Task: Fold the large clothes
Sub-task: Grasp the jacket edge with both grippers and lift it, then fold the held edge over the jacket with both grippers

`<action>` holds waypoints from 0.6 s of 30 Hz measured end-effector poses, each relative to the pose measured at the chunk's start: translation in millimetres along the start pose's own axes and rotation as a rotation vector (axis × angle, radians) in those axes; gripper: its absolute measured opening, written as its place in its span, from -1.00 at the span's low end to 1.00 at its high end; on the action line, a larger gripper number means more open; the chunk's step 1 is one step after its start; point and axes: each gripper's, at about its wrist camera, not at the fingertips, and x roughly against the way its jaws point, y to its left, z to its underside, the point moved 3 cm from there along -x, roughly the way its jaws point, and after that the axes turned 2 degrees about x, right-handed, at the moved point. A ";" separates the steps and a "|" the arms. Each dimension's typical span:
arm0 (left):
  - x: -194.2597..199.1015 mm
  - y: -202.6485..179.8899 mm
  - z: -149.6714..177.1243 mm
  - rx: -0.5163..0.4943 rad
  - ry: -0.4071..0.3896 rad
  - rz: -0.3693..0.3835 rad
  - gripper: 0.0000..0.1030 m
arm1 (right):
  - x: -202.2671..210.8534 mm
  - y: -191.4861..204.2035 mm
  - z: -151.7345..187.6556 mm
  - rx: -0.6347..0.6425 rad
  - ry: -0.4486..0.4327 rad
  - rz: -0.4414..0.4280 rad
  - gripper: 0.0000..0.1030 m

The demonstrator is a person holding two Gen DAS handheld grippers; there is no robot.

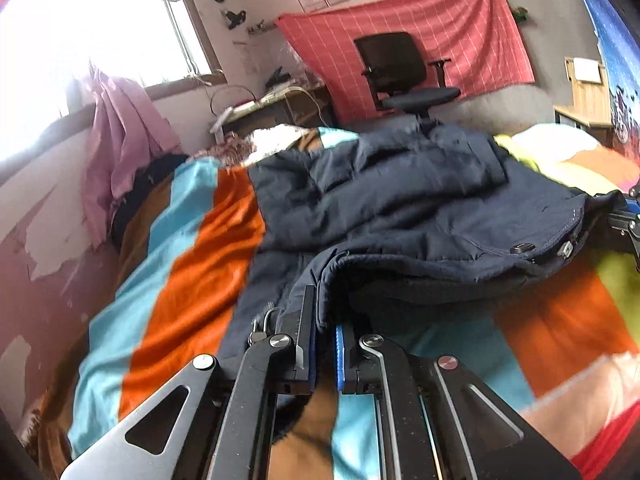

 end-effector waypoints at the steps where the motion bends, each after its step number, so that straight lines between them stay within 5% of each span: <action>1: -2.9 3.6 -10.8 0.005 -0.013 0.000 -0.90 | -1.4 -4.8 -8.1 0.009 -0.015 0.012 -0.81; 18: -108.6 64.7 -158.2 0.124 -0.108 -0.007 -0.92 | -106.9 -101.2 -138.3 0.055 -0.061 0.128 -0.83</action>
